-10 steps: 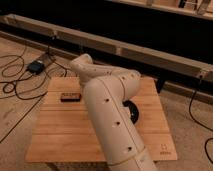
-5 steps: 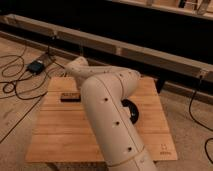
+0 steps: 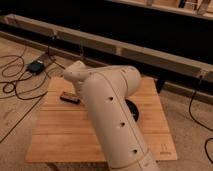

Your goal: Drag the pepper across the table

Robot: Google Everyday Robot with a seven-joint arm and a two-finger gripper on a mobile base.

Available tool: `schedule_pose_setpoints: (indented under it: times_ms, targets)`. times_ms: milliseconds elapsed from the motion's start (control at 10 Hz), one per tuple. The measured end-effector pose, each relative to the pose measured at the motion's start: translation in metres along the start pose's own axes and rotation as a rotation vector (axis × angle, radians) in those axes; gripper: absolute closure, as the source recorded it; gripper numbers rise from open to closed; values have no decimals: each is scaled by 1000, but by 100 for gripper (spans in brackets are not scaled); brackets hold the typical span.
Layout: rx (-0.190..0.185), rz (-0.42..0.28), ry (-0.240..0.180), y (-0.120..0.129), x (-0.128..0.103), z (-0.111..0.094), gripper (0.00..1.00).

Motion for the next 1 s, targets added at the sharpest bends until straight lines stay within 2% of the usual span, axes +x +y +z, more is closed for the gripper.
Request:
schedule_pose_setpoints:
  times_ms: [700, 1000]
  targets:
    - [20, -84, 86, 47, 87, 21, 100]
    - [28, -134, 90, 67, 128, 24, 100]
